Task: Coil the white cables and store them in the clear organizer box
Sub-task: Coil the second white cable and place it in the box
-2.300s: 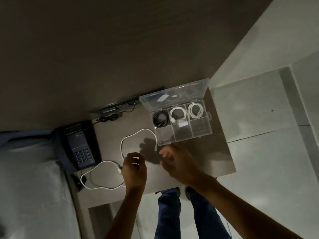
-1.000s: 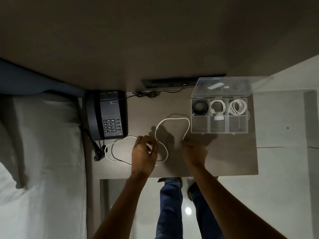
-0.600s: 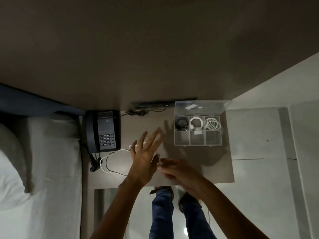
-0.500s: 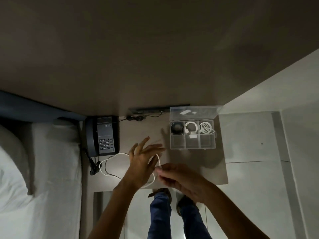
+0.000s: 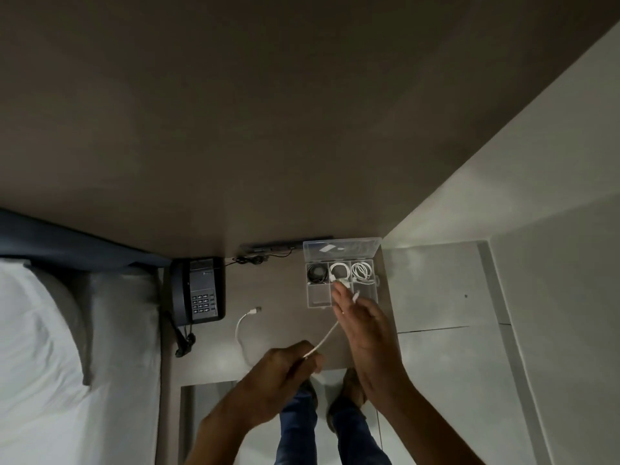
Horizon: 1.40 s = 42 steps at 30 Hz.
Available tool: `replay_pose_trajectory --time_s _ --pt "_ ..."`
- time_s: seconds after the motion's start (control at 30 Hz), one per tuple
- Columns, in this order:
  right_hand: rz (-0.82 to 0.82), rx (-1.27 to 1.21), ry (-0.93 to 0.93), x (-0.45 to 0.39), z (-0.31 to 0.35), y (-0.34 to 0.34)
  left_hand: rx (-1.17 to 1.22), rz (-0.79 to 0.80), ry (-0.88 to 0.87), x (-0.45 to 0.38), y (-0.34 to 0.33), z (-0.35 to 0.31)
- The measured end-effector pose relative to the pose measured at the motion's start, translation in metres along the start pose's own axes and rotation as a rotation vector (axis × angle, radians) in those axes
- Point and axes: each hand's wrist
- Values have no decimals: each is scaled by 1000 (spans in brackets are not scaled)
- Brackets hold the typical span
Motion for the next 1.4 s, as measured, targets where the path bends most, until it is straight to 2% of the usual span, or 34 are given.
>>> replay_pose_trajectory --time_s 0.07,0.17,0.23,0.3,0.37,0.43,0.5,0.57,0.67,0.77,0.87,0.9,1.0,1.07,1.13,1.2,1.27,1.33,1.4 --pt "-28 222 113 12 3 6 14 12 -16 11 10 -14" --pt "179 591 227 34 12 14 27 17 -45 22 24 -35" --pt "357 741 172 47 25 19 12 -34 -91 26 37 -50" --pt "507 719 42 61 43 19 43 -85 -131 28 48 -65" --pt "607 526 -111 77 60 8 89 -129 -146 29 56 -80" --pt "627 218 -306 93 78 -8 99 -176 -157 31 61 -94" --pt "545 -57 -445 106 93 -17 119 -199 -162 35 64 -104" --pt "489 -407 -508 117 108 -15 158 -204 -164 43 65 -112" --pt "436 -830 -491 129 124 -9 208 -173 -170 55 58 -126" --pt "365 -985 -351 130 127 -9 171 -134 -162 64 45 -138" --pt "273 -763 -138 130 125 -10 80 -135 -152 67 35 -149" --pt "224 -581 -50 132 125 -11 49 -133 -155 67 34 -154" --pt "87 196 312 139 129 -7 -24 -107 -176 66 37 -167" --pt "119 585 459 141 133 2 -42 -101 -194 67 44 -177" --pt "233 807 432 145 138 9 -39 -117 -214 72 54 -186" --pt "371 864 333 149 142 13 -31 -105 -230 77 66 -191" --pt "503 789 252 155 147 12 1 -88 -246 81 78 -190" --pt "631 630 143 160 150 9 39 -106 -264 82 88 -187" --pt "740 372 -28 165 154 2 91 -128 -285 82 91 -186"
Point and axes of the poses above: each hand's wrist, its own x-axis away from the middle knuckle, its own y-axis out of the back of the hand, z = x × y, and after that the axes turned 4 degrees about -x, right-handed
